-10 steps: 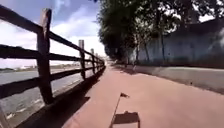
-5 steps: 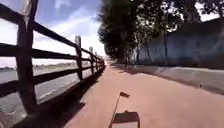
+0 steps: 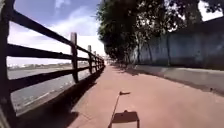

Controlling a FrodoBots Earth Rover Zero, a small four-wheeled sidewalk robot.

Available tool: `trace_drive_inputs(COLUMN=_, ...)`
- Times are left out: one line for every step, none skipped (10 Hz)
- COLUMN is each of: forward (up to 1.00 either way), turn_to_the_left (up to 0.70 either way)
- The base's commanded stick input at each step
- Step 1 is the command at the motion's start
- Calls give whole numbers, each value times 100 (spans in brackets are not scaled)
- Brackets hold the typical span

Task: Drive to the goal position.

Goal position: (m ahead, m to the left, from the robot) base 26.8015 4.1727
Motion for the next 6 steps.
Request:
trace_drive_inputs(forward=70, turn_to_the_left=-8)
trace_drive_inputs(forward=70, turn_to_the_left=-8)
trace_drive_inputs(forward=70, turn_to_the_left=-8)
trace_drive_inputs(forward=70, turn_to_the_left=-8)
trace_drive_inputs(forward=70, turn_to_the_left=-8)
trace_drive_inputs(forward=70, turn_to_the_left=-8)
